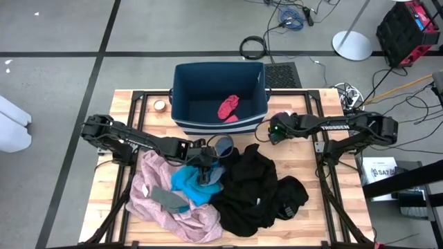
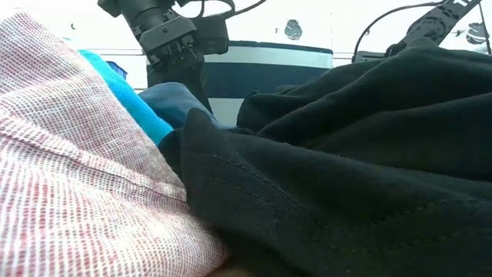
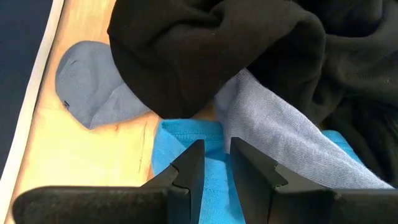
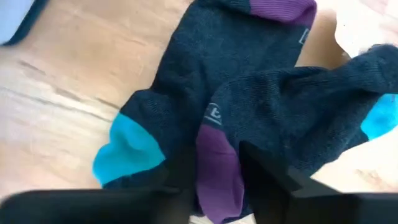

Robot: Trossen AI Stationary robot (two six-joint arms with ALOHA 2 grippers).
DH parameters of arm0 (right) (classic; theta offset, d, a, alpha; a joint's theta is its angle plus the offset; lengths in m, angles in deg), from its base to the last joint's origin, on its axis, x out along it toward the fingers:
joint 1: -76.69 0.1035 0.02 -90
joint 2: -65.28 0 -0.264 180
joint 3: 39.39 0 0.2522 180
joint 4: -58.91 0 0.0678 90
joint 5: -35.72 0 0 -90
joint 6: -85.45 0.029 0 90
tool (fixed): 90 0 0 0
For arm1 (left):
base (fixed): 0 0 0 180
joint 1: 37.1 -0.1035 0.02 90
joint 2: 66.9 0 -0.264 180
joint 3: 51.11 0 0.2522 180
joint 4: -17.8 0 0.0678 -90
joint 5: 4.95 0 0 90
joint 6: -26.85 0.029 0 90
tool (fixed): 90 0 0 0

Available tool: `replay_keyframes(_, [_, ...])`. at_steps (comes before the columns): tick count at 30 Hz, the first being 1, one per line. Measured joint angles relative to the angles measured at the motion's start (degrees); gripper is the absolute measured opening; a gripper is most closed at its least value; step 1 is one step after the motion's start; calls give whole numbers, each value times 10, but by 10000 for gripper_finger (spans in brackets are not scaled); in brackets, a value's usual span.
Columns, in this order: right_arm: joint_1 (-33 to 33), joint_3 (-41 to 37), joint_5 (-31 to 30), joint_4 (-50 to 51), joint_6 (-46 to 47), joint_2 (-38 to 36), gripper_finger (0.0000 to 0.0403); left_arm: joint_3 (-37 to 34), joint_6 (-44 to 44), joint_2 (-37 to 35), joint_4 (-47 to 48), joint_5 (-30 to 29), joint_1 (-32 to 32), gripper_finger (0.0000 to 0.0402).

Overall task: Sort clothes
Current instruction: Put the dark blue sock into the blue laundry bin

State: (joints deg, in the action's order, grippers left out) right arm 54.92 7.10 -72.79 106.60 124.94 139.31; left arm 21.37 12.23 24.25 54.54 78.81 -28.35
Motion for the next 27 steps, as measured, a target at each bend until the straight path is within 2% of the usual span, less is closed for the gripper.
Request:
replay_keyframes(3, [0,0,7,-7,-22,-7,30,0,0,0,0,0,0,87])
replay_keyframes(5, [0,0,8,-9,-30,-17,11,0,0,0,0,0,0,87])
replay_keyframes(13, [21,5,5,72,-3,-112,3,0,3,0,0,0,0,87])
replay_keyframes(20, [50,70,-71,190,18,-238,1,0,6,0,0,-3,-2,87])
replay_keyframes(27, [62,172,-133,138,-91,-313,1,0,34,0,-25,-3,-2,87])
